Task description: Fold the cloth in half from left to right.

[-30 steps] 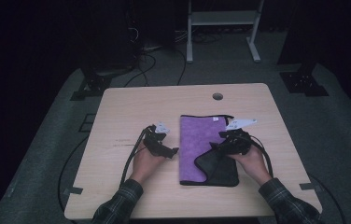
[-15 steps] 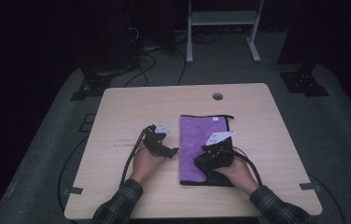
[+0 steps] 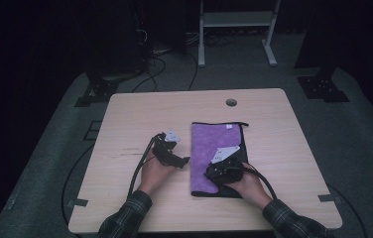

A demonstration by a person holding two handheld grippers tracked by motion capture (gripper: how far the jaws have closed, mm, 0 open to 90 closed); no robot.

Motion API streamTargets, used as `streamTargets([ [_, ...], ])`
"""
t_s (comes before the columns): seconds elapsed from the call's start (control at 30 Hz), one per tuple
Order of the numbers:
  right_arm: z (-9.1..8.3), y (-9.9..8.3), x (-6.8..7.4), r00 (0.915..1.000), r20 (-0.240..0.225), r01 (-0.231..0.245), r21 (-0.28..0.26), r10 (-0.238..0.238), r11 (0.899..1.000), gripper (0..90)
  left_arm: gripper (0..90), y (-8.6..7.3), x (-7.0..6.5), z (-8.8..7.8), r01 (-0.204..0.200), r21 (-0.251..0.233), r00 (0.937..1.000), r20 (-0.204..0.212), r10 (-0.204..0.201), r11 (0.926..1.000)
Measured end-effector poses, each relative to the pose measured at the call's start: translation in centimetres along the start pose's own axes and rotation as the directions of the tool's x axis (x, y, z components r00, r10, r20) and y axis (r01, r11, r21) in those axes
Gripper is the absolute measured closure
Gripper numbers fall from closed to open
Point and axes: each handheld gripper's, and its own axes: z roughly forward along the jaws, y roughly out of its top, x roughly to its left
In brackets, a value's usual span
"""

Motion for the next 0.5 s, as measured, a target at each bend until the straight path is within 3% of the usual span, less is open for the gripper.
streamTargets([
  [0.1, -0.3, -0.1, -0.1, 1.0000, -0.002, -0.004, -0.010, 0.004, 1.000, 69.4, 0.0, 0.0, 0.0, 0.0, 0.000, 0.000, 1.0000, 0.000, 0.000, 1.0000],
  [0.23, -1.2, -0.4, -0.5, 0.9995, -0.023, -0.022, -0.018, 0.022, 1.000, 77.8, 0.0, 0.0, 0.0, 0.0, 0.000, 0.000, 1.0000, 0.000, 0.000, 1.0000],
  [0.5, -4.2, -1.9, -0.9, 0.9964, -0.038, -0.077, -0.045, 0.075, 0.996, 79.2, 0.0, 0.0, 0.0, 0.0, 0.001, 0.000, 1.0000, 0.000, -0.001, 1.0000],
])
